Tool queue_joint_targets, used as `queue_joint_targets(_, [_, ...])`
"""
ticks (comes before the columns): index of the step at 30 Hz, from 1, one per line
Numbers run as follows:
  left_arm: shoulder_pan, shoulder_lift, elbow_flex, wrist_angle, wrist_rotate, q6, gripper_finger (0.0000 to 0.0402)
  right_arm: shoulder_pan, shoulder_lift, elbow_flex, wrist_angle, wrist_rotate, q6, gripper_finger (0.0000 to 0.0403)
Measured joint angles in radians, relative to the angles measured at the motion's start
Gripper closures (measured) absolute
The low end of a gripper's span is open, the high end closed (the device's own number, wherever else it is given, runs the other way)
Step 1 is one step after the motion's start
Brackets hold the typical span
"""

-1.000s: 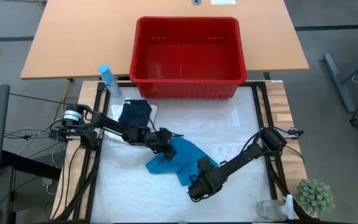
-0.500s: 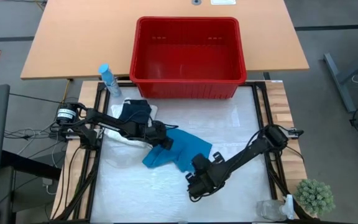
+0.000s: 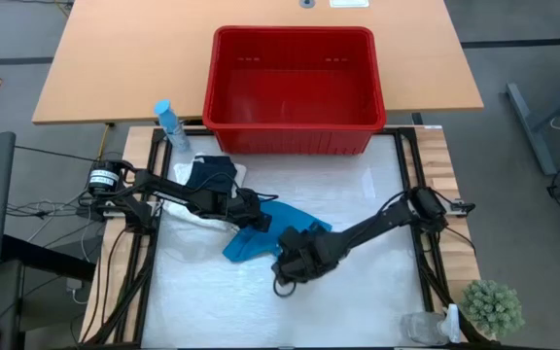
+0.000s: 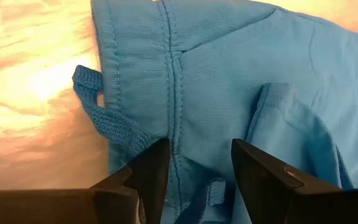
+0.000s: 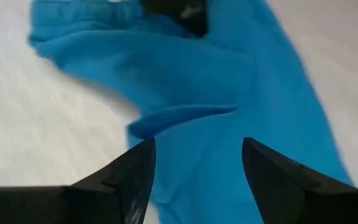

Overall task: Fold Laundry from Bin
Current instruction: Fold the blue shorts

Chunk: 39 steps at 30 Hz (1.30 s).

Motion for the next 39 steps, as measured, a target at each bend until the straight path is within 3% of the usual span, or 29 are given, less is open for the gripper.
queue_joint_targets(5, [0.000, 0.000, 0.000, 0.004, -0.002, 0.001, 0.0233, 0.005, 0.000, 0.000, 0.090, -0.044, -0.054, 0.0138])
queue_joint_targets(14, [0.000, 0.000, 0.000, 0.009, -0.007, 0.008, 0.0233, -0.002, 0.017, -0.001, 0.078, -0.038, -0.068, 0.0138])
queue_joint_targets(19, [0.000, 0.000, 0.000, 0.013, -0.007, 0.008, 0.0233, -0.008, 0.056, 0.000, 0.128, -0.129, -0.098, 0.0138])
queue_joint_targets(23, [0.000, 0.000, 0.000, 0.014, -0.006, 0.013, 0.0233, -0.008, 0.083, -0.001, 0.103, -0.141, -0.061, 0.0146])
queue_joint_targets(27, [0.000, 0.000, 0.000, 0.015, -0.004, 0.016, 0.0233, -0.009, 0.082, -0.001, 0.094, -0.140, -0.056, 0.0204])
queue_joint_targets(33, [0.000, 0.000, 0.000, 0.017, 0.001, 0.016, 0.0233, -0.002, 0.082, -0.001, 0.094, -0.141, -0.041, 0.0368])
queue_joint_targets(39, [0.000, 0.000, 0.001, 0.017, 0.005, 0.016, 0.0233, 0.035, 0.079, -0.001, 0.076, -0.114, 0.045, 0.0383])
